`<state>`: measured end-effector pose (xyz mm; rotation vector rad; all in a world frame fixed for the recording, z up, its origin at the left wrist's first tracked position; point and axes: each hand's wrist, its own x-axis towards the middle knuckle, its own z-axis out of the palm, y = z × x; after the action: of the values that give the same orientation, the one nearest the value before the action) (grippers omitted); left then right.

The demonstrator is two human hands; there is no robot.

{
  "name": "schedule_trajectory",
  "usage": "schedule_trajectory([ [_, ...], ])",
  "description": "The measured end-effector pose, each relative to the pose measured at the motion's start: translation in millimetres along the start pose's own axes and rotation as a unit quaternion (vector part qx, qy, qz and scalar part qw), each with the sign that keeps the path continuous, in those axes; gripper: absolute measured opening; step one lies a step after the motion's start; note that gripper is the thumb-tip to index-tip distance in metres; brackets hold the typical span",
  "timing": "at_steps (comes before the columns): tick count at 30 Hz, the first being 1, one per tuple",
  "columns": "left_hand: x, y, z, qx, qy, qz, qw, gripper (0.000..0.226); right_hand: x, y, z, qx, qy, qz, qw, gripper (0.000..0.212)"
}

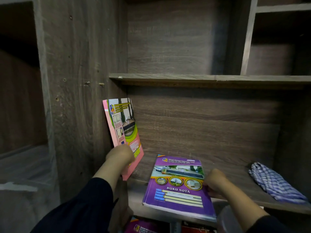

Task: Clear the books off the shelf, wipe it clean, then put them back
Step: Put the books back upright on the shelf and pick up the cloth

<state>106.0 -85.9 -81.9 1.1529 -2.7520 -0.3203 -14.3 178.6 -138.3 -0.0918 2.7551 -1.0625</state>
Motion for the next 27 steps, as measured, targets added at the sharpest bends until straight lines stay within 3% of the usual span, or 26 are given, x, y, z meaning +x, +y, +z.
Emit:
schedule_trajectory([
  [4,-7.6,5.1,28.4,-0.049,-0.074,-0.057,0.994,0.042,1.9,-0.1,1.2,0.025,-0.003,0.008,1.000,0.029],
  [9,3.8,-16.0,38.7,0.037,0.014,-0.007,0.999,0.037,13.4,3.3,5.0,0.034,-0.006,0.017,0.999,0.030],
  [15,-2.2,2.4,37.9,0.093,0.008,0.019,0.995,0.033,25.7,4.3,4.9,-0.019,-0.032,0.008,0.999,0.035],
  [18,-6.6,22.0,42.7,-0.092,-0.101,0.026,0.990,0.025,28.8,5.8,3.8,0.001,-0.026,0.009,1.000,0.032],
  [20,-14.0,37.2,47.8,-0.243,-0.165,0.012,0.956,0.022,28.7,7.4,3.0,-0.001,-0.020,0.008,1.000,0.032],
  [24,-8.7,52.9,71.5,-0.310,-0.151,0.006,0.939,0.011,30.3,13.1,0.2,0.075,-0.019,-0.002,0.997,0.028],
  [27,-1.6,54.4,76.2,-0.438,-0.205,-0.027,0.875,0.018,30.7,15.7,5.2,0.106,-0.012,0.012,0.994,0.036],
])
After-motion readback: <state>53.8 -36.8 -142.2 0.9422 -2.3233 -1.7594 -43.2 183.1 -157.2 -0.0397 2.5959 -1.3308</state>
